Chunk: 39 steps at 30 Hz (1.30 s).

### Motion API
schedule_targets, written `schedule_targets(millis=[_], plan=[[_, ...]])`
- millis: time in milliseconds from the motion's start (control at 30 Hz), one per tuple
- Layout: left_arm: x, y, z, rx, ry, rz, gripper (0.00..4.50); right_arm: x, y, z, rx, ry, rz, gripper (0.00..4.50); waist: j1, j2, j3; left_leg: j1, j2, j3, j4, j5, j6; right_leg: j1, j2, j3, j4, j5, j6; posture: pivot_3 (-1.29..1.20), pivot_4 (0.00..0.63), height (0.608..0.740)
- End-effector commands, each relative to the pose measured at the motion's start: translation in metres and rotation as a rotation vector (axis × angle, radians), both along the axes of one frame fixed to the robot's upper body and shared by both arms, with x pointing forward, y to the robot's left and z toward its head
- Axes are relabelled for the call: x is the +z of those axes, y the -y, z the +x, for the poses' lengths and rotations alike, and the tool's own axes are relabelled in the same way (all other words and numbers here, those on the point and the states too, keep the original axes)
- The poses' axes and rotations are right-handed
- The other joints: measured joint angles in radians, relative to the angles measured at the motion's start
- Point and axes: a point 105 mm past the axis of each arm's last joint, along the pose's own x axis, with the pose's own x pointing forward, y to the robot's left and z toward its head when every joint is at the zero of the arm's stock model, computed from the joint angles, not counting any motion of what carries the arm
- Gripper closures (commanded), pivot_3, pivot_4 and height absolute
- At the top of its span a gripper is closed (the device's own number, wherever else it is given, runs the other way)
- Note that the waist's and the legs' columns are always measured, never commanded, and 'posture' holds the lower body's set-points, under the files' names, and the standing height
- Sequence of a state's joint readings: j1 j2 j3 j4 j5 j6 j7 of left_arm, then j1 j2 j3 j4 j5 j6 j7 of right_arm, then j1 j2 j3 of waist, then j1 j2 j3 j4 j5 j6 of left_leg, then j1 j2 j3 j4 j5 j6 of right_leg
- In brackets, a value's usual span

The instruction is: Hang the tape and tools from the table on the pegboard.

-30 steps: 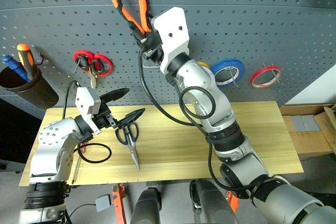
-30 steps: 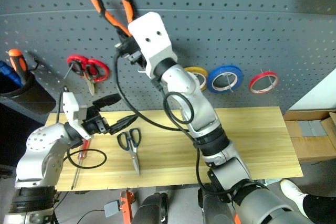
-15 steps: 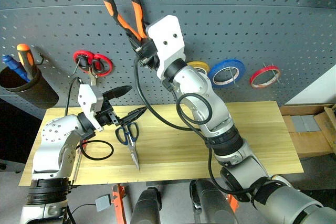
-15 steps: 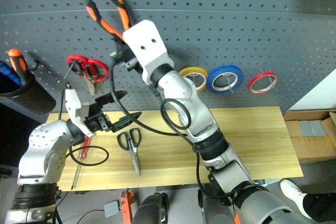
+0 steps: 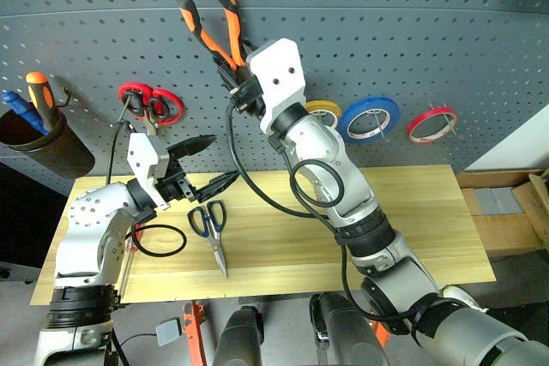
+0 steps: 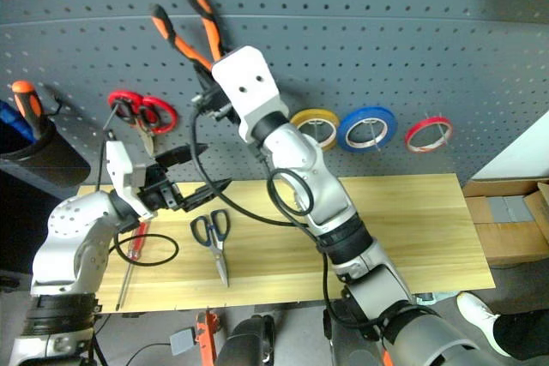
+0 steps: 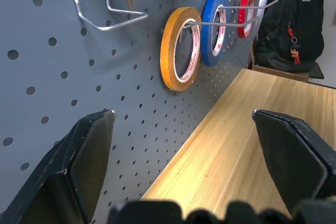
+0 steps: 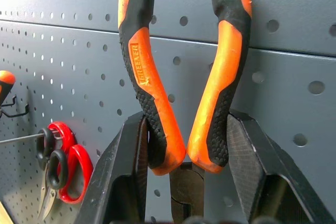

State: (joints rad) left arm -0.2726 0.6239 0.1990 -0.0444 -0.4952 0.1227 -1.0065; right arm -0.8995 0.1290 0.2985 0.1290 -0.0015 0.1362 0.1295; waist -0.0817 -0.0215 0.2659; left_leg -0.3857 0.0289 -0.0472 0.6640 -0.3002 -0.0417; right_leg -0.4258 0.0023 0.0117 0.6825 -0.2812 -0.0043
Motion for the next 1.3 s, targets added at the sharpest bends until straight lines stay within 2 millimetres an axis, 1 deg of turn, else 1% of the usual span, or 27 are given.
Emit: schedule_targets(millis=[33,267,433,600,767,933,967,1033,1067,1167,1200,1300], plan=[[0.004,0.002,-0.002,-0.007,0.033,0.005,0.0,0.014,-0.01,-0.013,0.044,0.065,0.05,2.77,0.0,0.0,0.0,0.0,0.0,0.0,0.0,0.0,0.0,0.0,0.0,0.0,0.0,0.0,0.0,-0.05,0.255,0.74],[0.003,0.003,-0.002,-0.006,0.034,0.004,0.0,0.001,-0.003,-0.005,0.009,0.07,0.033,2.77,0.0,0.0,0.0,0.0,0.0,0.0,0.0,0.0,0.0,0.0,0.0,0.0,0.0,0.0,0.0,-0.05,0.255,0.74],[0.003,0.005,-0.001,-0.007,0.036,0.001,0.0,-0.011,0.004,-0.005,-0.018,0.051,0.021,2.77,0.001,0.0,0.0,0.0,0.0,0.0,0.0,0.0,0.0,0.0,0.0,0.0,0.0,0.0,0.0,-0.05,0.255,0.74],[0.002,0.006,-0.001,-0.008,0.036,0.001,0.0,-0.022,0.007,-0.007,-0.022,0.024,0.013,2.77,0.001,0.0,0.0,0.0,0.0,0.0,0.0,0.0,0.0,0.0,0.0,0.0,0.0,0.0,0.0,-0.06,0.258,0.74],[0.001,0.006,-0.001,-0.01,0.036,0.003,0.0,-0.025,0.008,-0.007,-0.03,0.014,0.005,2.77,0.001,0.0,0.0,0.0,0.0,0.0,0.0,0.0,0.0,0.0,0.0,0.0,0.0,0.0,0.0,-0.06,0.259,0.74],[0.001,0.006,0.0,-0.003,0.039,0.007,0.0,-0.03,0.008,-0.002,-0.049,-0.033,-0.026,2.78,0.001,0.0,0.0,0.0,0.0,0.0,0.0,0.0,0.0,0.0,0.0,0.0,0.0,0.0,0.0,-0.06,0.258,0.74],[0.001,0.006,-0.001,-0.003,0.039,0.007,0.0,-0.031,0.008,-0.001,-0.05,-0.047,-0.029,2.07,0.001,0.0,0.0,0.0,0.0,0.0,0.0,0.0,0.0,0.0,0.0,0.0,0.0,0.0,0.0,-0.06,0.258,0.74],[0.0,0.006,-0.001,-0.002,0.039,0.008,0.0,-0.033,0.009,0.0,-0.057,-0.069,-0.034,1.61,0.001,0.0,0.0,0.0,0.0,0.0,0.0,0.0,0.0,0.0,0.0,0.0,0.0,0.0,0.0,-0.06,0.258,0.74],[0.0,0.006,-0.001,-0.002,0.038,0.009,0.0,-0.033,0.01,0.001,-0.061,-0.082,-0.033,1.2,0.001,0.0,0.0,0.0,0.0,0.0,0.0,0.0,0.0,0.0,0.0,0.0,0.0,0.0,0.0,-0.06,0.259,0.74],[0.0,0.006,-0.001,-0.001,0.038,0.01,0.0,-0.032,0.012,0.003,-0.079,-0.101,-0.032,0.2,0.001,0.0,0.0,0.0,0.0,0.0,0.001,0.0,0.0,0.0,0.0,0.0,0.001,0.0,0.0,-0.06,0.258,0.74],[0.0,0.007,-0.001,-0.001,0.038,0.01,0.0,-0.031,0.014,0.004,-0.085,-0.102,-0.03,0.02,0.001,0.0,0.0,0.0,0.0,0.0,0.001,0.0,0.0,0.0,0.0,0.0,0.001,0.0,0.0,-0.06,0.258,0.74],[0.0,0.007,0.0,-0.001,0.039,0.01,0.0,-0.026,0.018,0.004,-0.091,-0.104,-0.024,0.02,0.002,0.0,0.0,0.0,0.0,0.0,0.003,0.0,0.0,0.0,0.0,0.0,0.005,0.0,0.0,-0.06,0.255,0.74]])
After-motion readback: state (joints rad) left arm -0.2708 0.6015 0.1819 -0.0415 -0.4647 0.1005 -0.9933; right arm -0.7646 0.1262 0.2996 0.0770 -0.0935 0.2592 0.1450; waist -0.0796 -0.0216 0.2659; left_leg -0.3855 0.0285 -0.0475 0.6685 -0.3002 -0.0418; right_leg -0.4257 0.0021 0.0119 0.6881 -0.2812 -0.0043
